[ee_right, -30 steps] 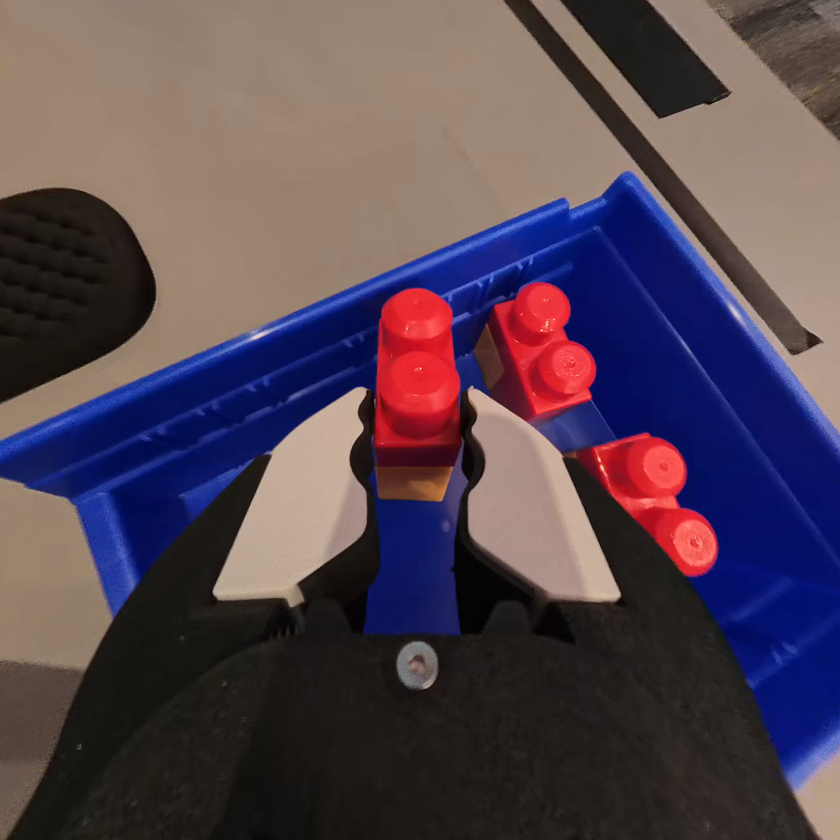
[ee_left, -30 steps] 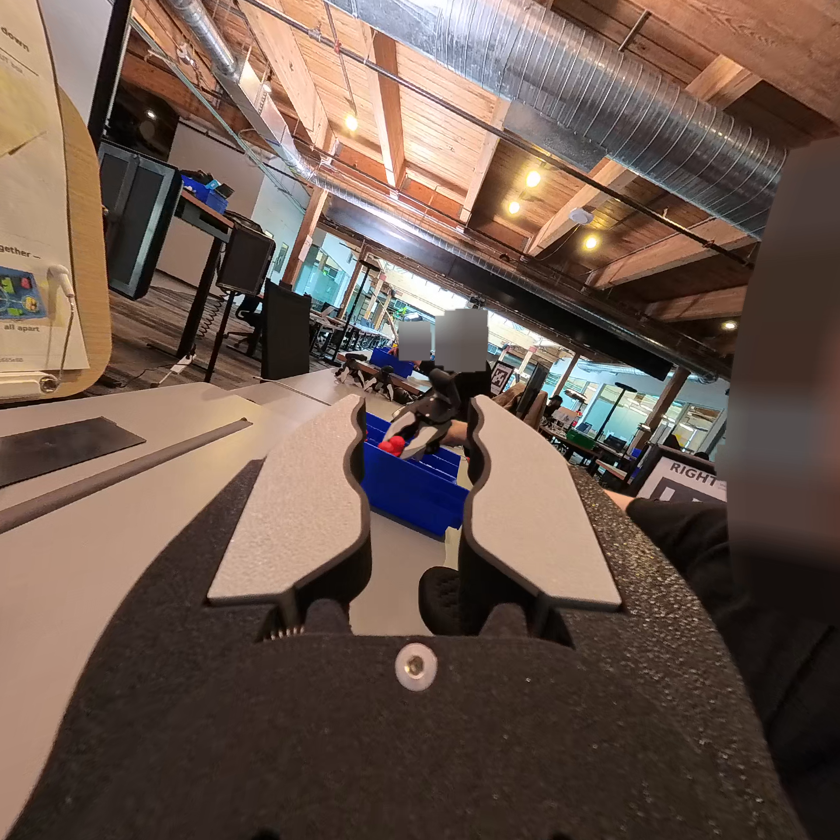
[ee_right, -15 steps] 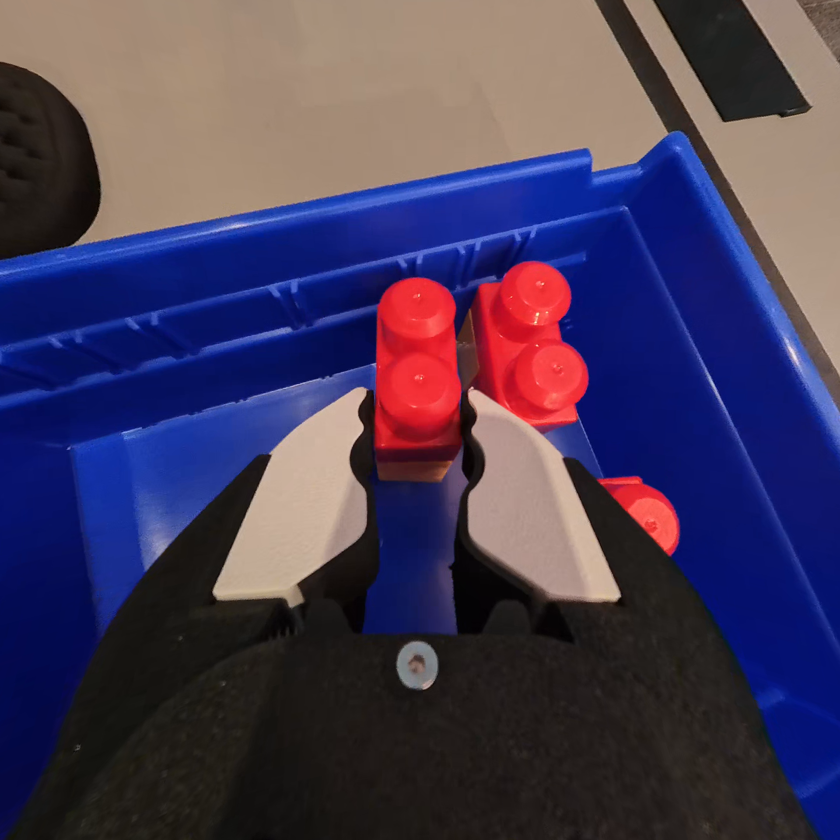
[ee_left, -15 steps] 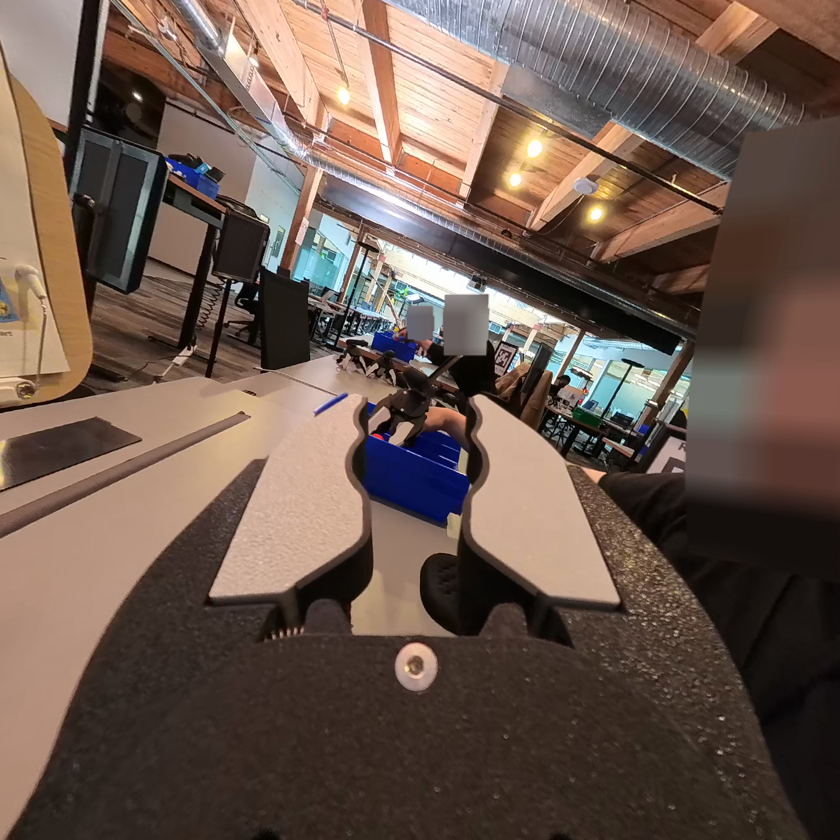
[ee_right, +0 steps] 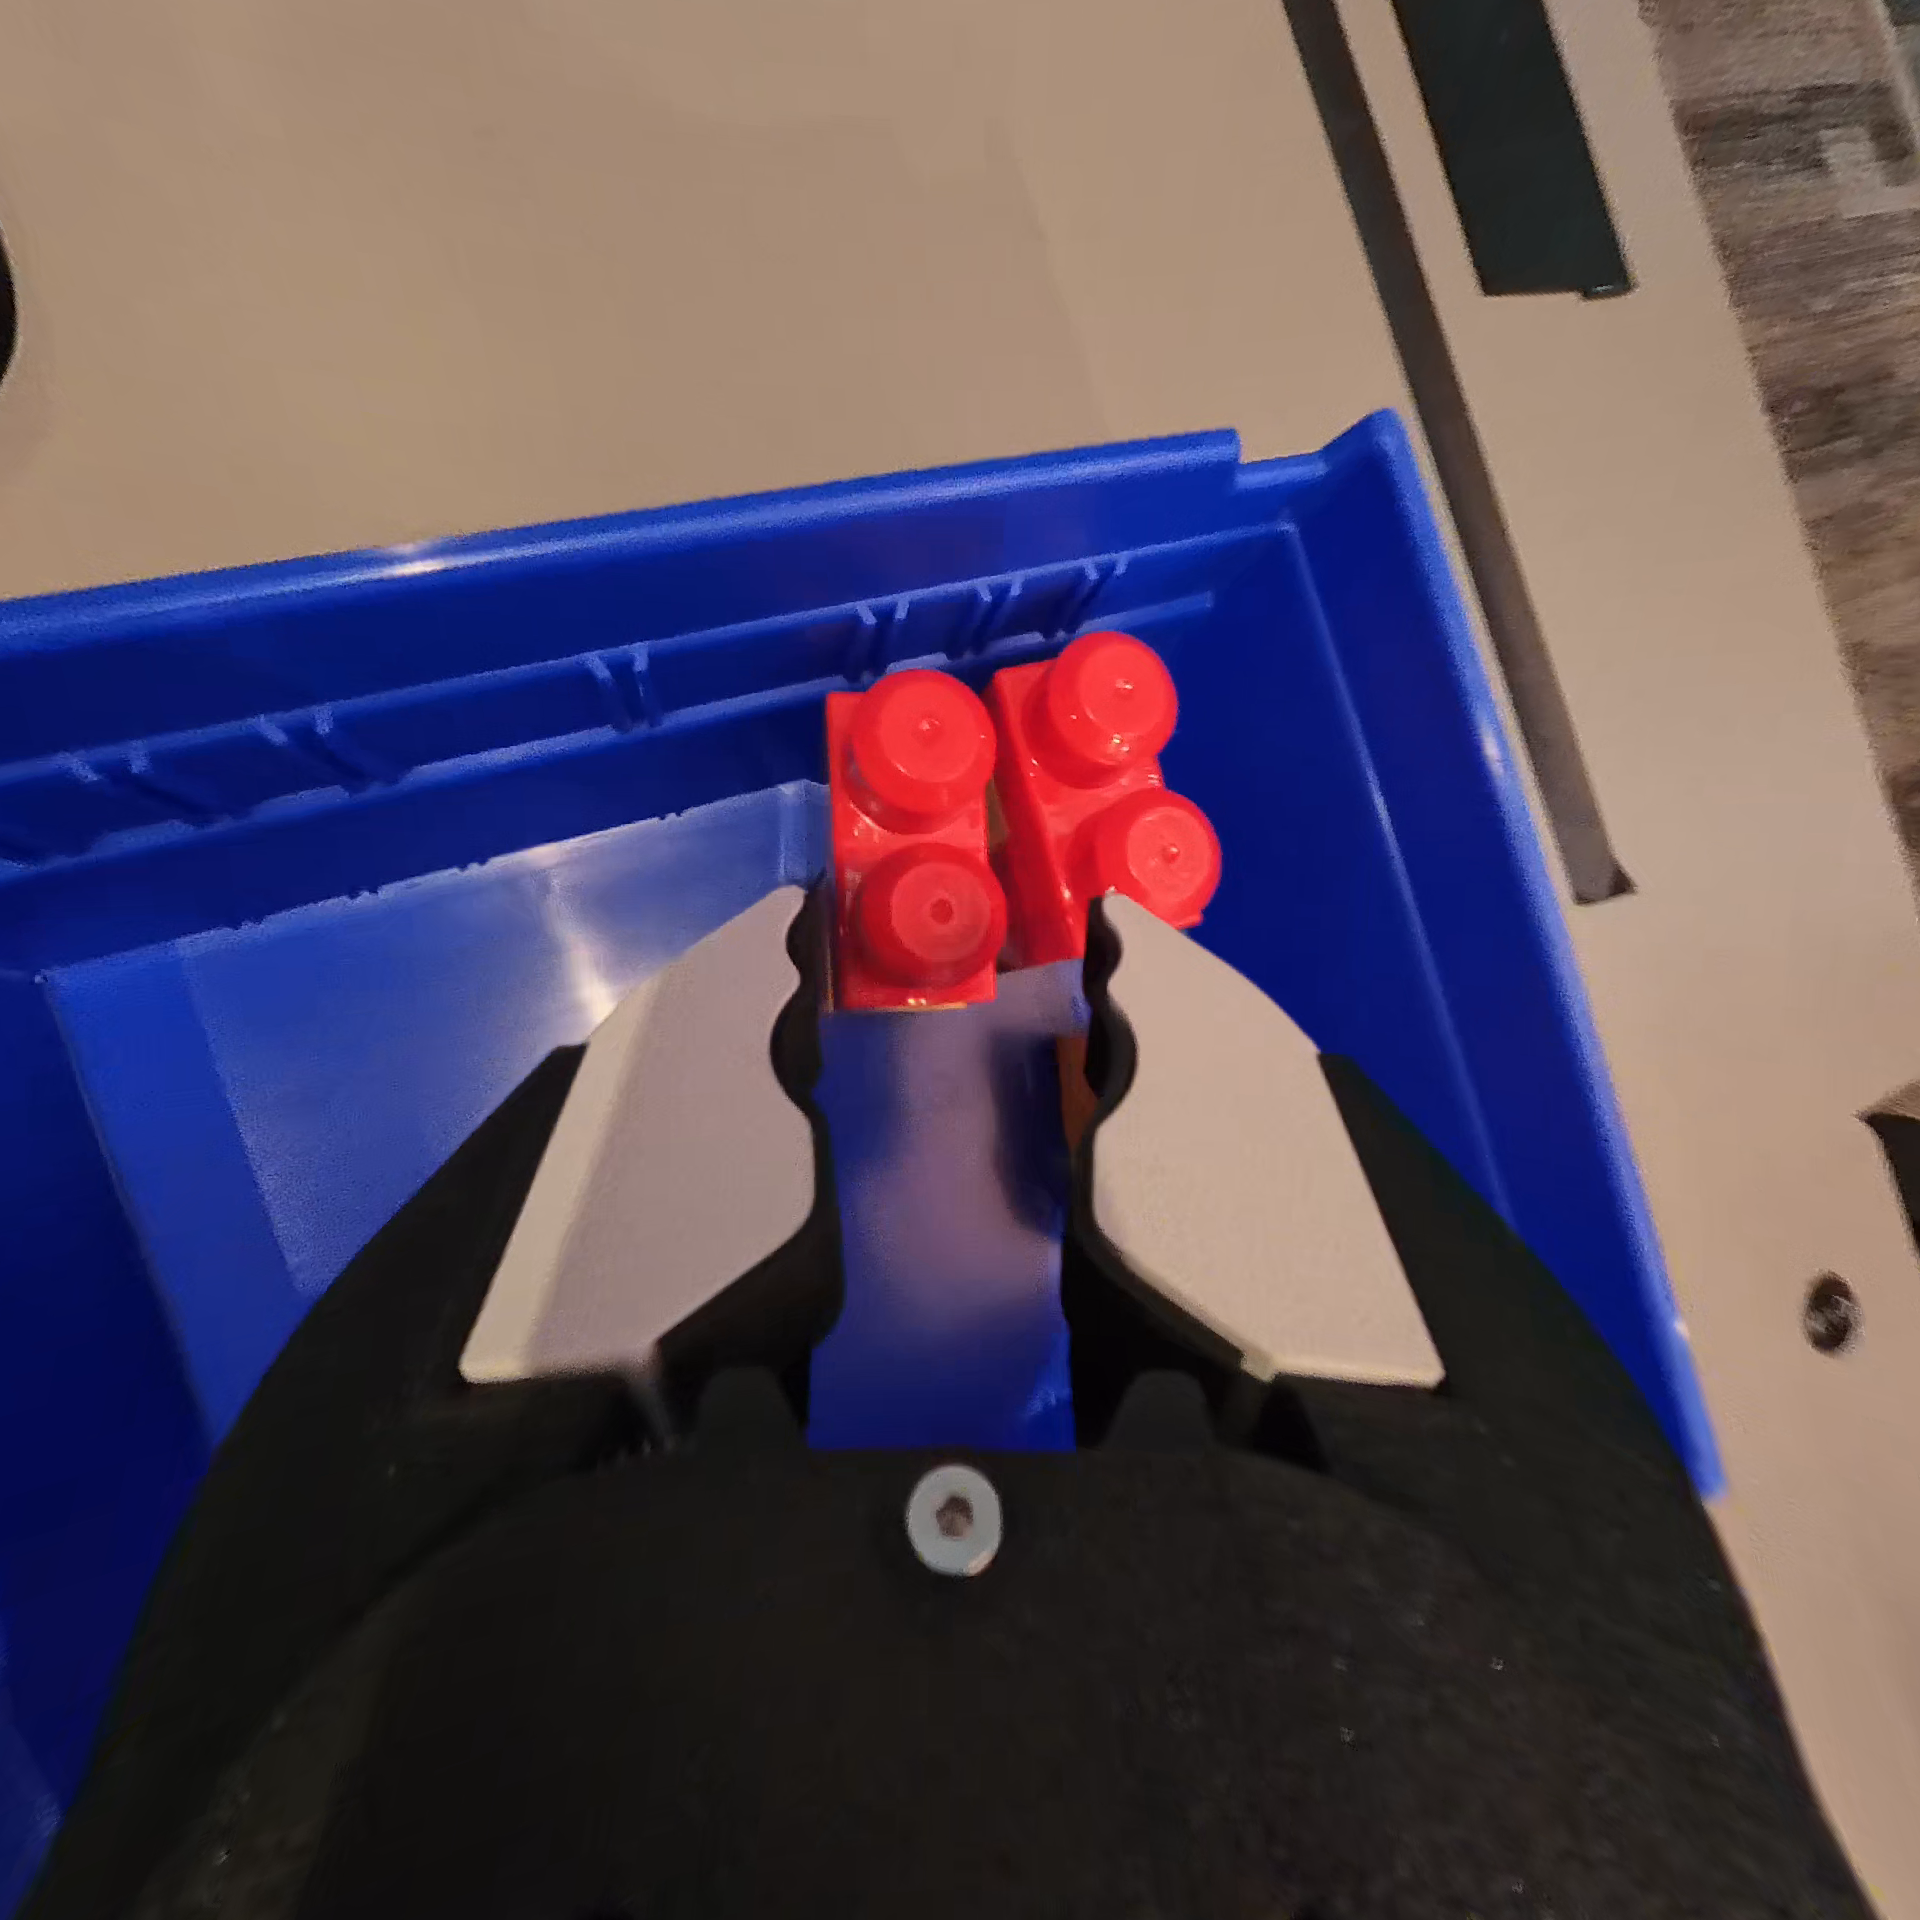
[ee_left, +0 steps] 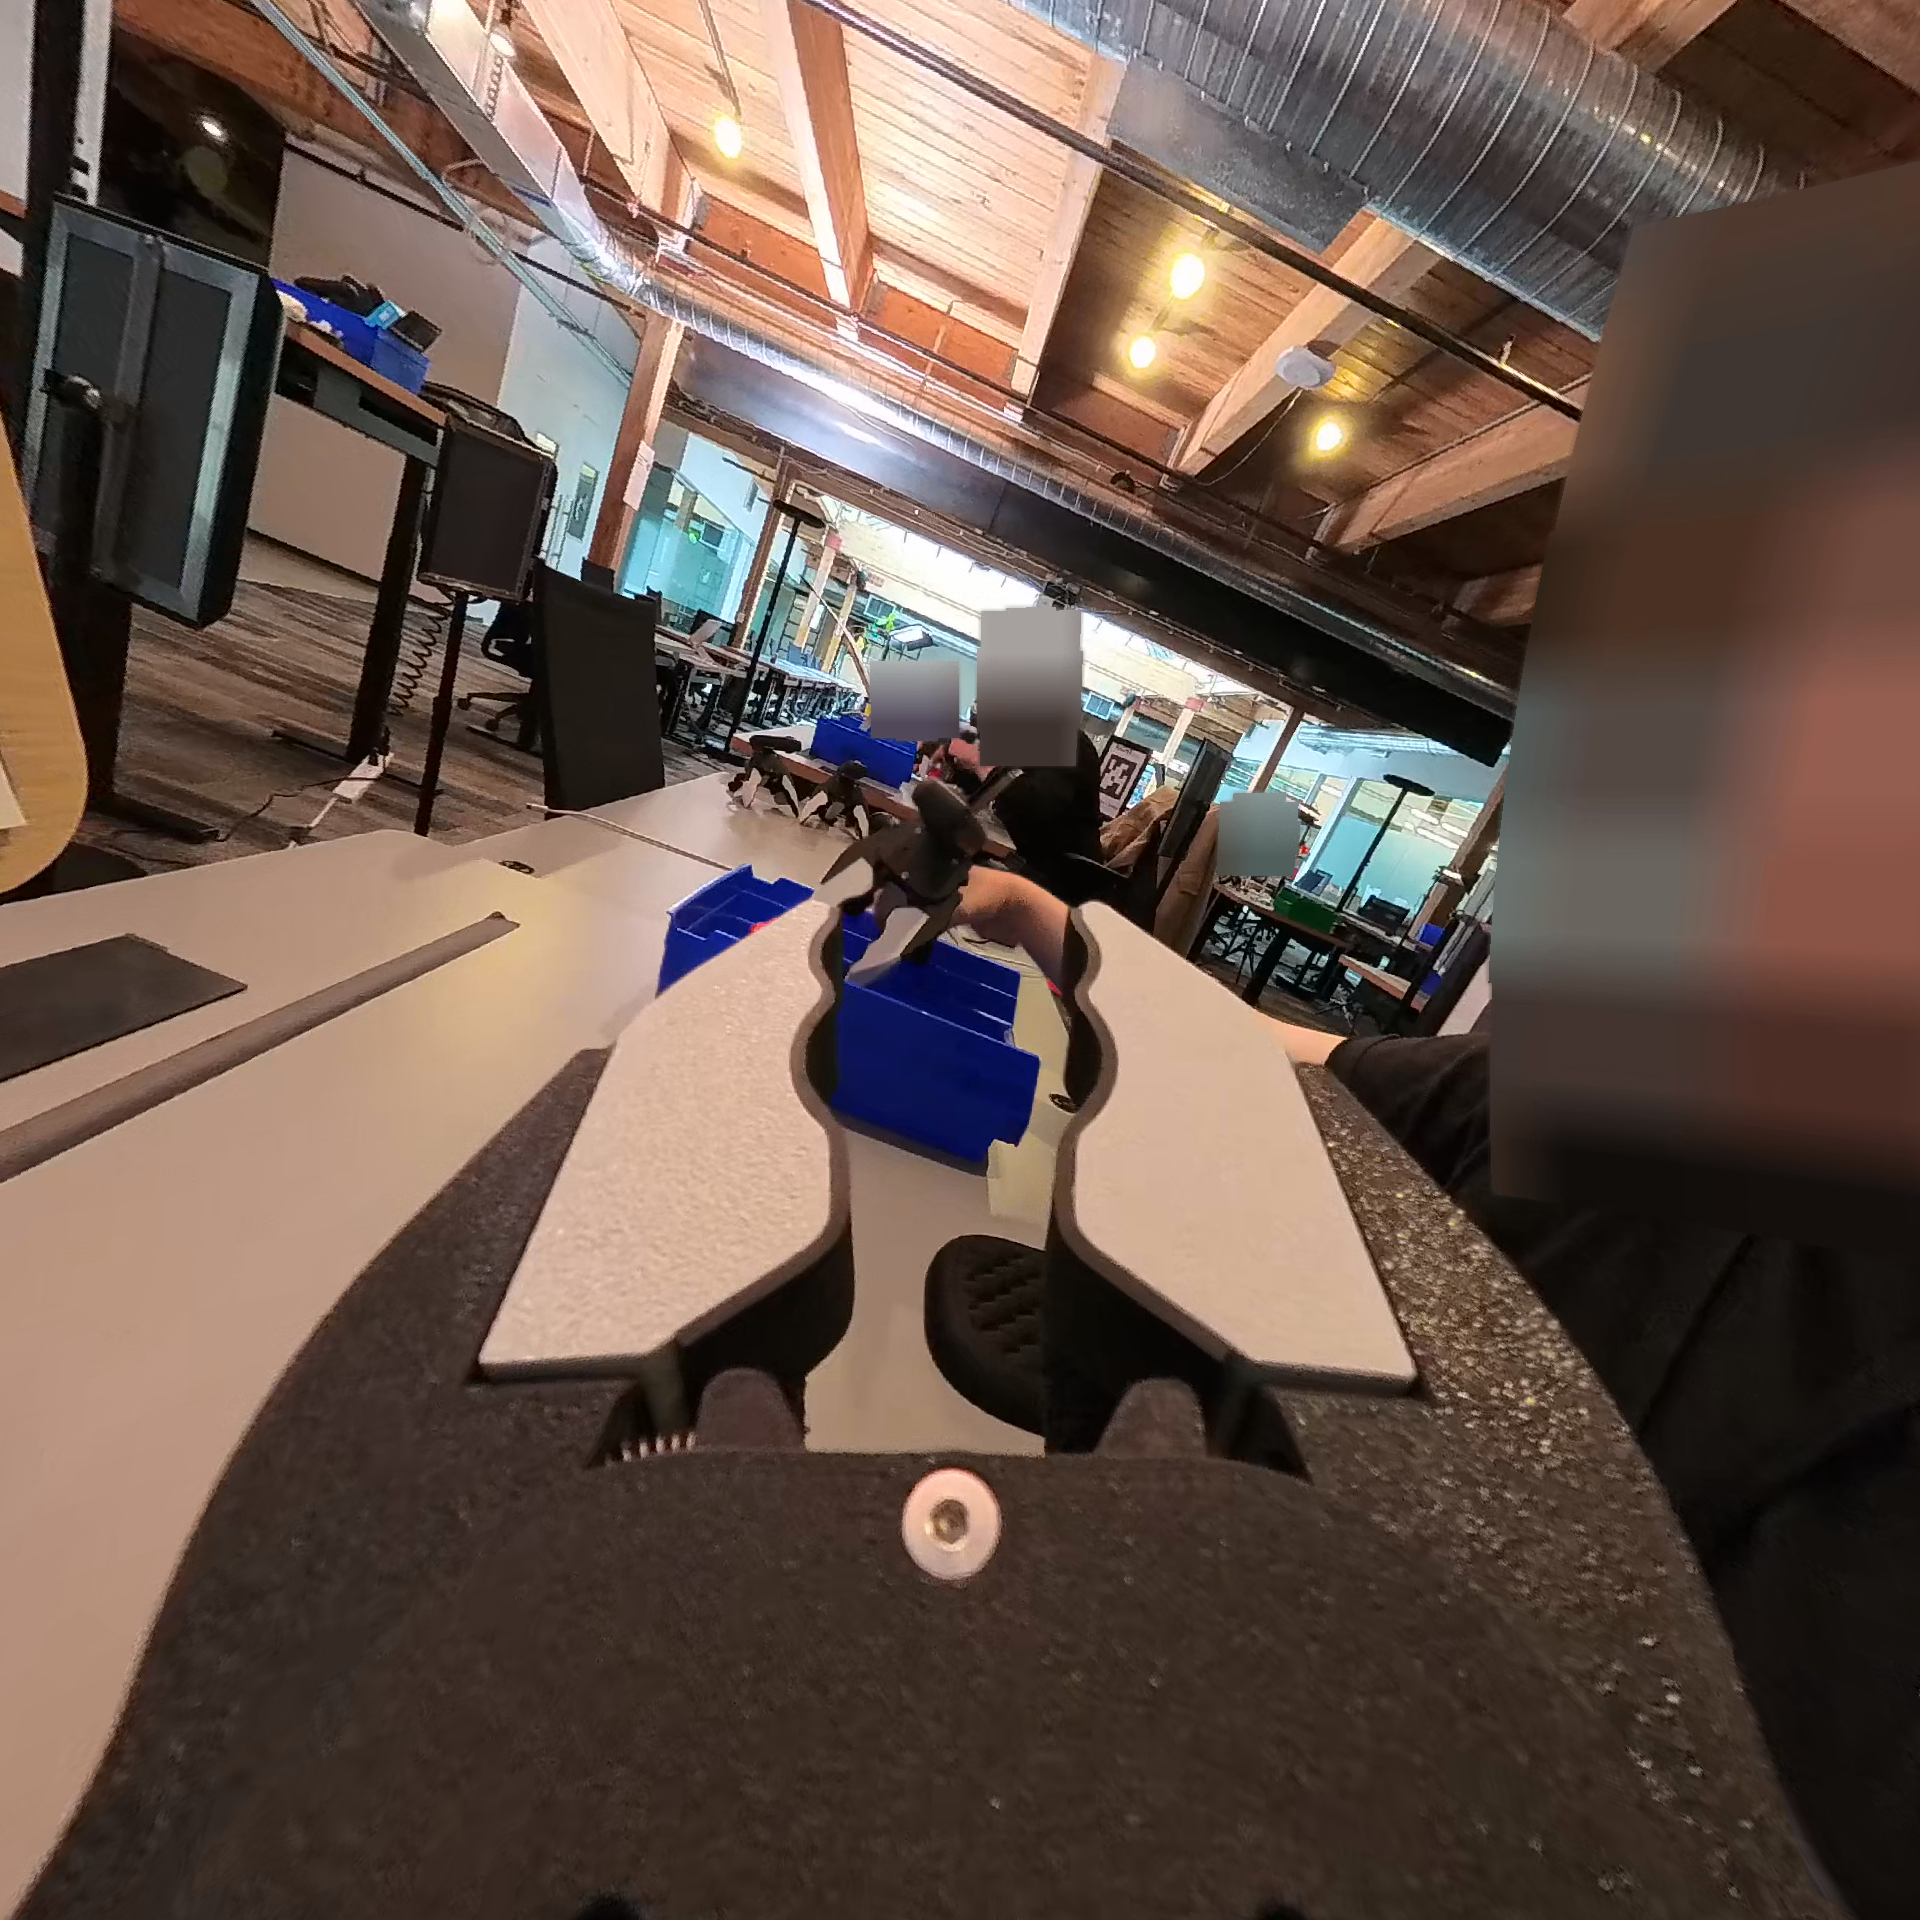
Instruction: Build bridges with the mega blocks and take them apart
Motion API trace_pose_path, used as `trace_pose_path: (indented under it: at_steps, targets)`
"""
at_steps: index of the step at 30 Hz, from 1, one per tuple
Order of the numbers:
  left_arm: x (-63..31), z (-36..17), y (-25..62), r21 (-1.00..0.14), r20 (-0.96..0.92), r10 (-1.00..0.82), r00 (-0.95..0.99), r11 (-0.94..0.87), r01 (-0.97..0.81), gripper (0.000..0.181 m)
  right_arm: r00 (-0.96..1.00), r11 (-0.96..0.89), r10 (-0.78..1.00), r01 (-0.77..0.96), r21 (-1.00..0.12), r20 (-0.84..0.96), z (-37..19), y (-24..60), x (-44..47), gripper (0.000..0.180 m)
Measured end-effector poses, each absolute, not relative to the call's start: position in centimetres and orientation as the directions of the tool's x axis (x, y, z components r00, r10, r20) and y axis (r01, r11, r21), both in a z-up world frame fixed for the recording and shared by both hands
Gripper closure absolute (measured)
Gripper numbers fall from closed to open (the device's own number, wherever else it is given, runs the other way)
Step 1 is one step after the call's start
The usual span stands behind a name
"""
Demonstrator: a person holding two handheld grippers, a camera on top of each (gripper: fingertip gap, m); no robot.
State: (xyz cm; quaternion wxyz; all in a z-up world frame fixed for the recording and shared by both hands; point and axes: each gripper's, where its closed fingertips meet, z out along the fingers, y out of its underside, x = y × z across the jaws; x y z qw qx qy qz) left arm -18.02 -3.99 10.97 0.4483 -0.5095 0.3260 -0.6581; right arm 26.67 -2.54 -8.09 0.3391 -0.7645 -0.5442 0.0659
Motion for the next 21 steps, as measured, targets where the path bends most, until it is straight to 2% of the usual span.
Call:
trace_pose_path:
  at_steps: [6, 10, 12, 15, 18, 21]
  targets:
    - [-18.2, 11.7, -4.4, -0.889, 0.364, -0.927, -0.087, -0.374, 0.265, 0.141, 0.491, -0.286, 0.813, 0.805, -0.521, 0.313, -7.1, -4.9, 29.5, 0.136]
    - [-18.3, 11.9, -4.5, -0.889, 0.360, -0.929, -0.090, -0.370, 0.268, 0.141, 0.586, -0.466, 0.720, 0.805, -0.368, 0.371, -8.8, -5.9, 32.3, 0.149]
    - [-18.3, 12.0, -4.6, -0.888, 0.359, -0.928, -0.095, -0.371, 0.273, 0.141, 0.653, -0.555, 0.663, 0.757, -0.345, 0.365, -9.4, -5.8, 32.6, 0.164]
    - [-18.1, 12.0, -4.8, -0.888, 0.359, -0.928, -0.099, -0.372, 0.271, 0.141, 0.718, -0.671, 0.575, 0.688, -0.276, 0.392, -10.6, -4.9, 33.9, 0.177]
    - [-17.9, 12.1, -5.1, -0.890, 0.355, -0.929, -0.105, -0.370, 0.267, 0.141, 0.773, -0.748, 0.526, 0.619, -0.239, 0.356, -12.3, -4.3, 34.4, 0.179]
    - [-17.9, 12.3, -5.4, -0.891, 0.350, -0.931, -0.108, -0.366, 0.268, 0.142, 0.799, -0.795, 0.433, 0.556, -0.240, 0.418, -12.8, -2.5, 35.7, 0.179]
